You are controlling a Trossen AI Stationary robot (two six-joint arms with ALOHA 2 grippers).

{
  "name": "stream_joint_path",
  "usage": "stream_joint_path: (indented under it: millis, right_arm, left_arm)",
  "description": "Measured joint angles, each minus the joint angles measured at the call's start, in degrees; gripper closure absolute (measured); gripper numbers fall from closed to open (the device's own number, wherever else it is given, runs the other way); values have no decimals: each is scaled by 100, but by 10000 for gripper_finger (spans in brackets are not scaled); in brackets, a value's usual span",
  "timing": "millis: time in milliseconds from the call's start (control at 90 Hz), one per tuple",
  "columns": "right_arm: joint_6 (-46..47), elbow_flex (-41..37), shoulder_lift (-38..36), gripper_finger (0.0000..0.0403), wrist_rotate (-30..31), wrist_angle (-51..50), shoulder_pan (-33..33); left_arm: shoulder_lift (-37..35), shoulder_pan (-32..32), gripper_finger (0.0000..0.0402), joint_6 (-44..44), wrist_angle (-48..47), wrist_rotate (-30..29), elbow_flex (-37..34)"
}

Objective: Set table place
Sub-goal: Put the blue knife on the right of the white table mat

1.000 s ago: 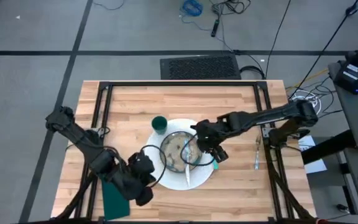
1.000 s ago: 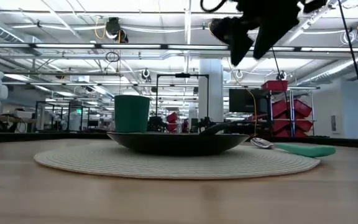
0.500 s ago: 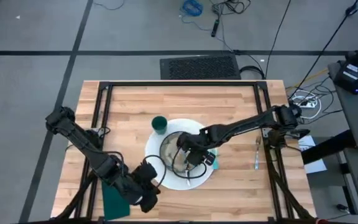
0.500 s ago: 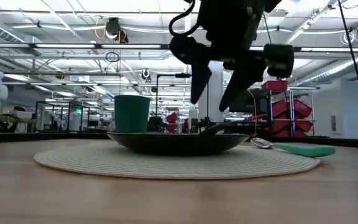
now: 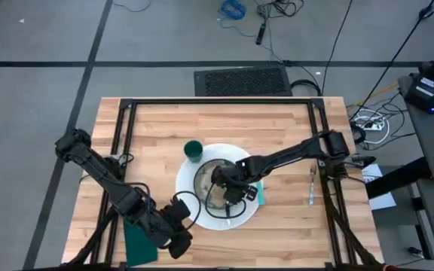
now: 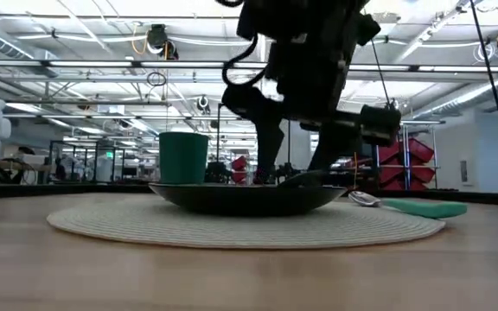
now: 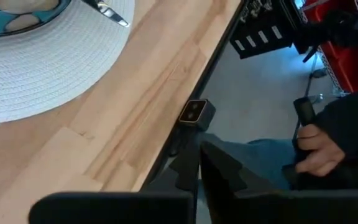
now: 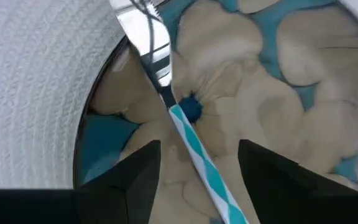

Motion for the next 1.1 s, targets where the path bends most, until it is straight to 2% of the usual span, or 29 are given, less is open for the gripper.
stream_joint_path:
  millis: [111, 211, 300, 433, 478, 700, 900, 1100]
  right_arm:
    - [2, 0, 10, 209, -9, -20, 0]
    - [-34, 0, 10, 237, -9, -13, -6]
    - [-48, 0, 10, 281, -13, -20, -17]
    - [75, 0, 20, 372, -21, 4, -17]
    - [125, 13, 20, 387, -31, 16, -17]
    - [559, 6, -67, 392, -31, -58, -15]
    - [1104, -2, -626, 399, -65, -110, -15]
    - [2120, 0, -1398, 401, -870, -347, -93]
  left_arm:
    - [0, 0, 402, 8, -2, -9, 0]
    - [0, 0, 402, 48, -13, -19, 0]
    - [0, 0, 402, 50, -50, -22, 0]
    - [0, 0, 402, 52, -176, -42, 0]
    - [0, 0, 402, 55, -256, -42, 0]
    - [0, 17, 402, 218, -444, -70, 0]
    - [0, 132, 402, 554, -439, -107, 0]
    - [0, 323, 402, 1003, -437, -149, 0]
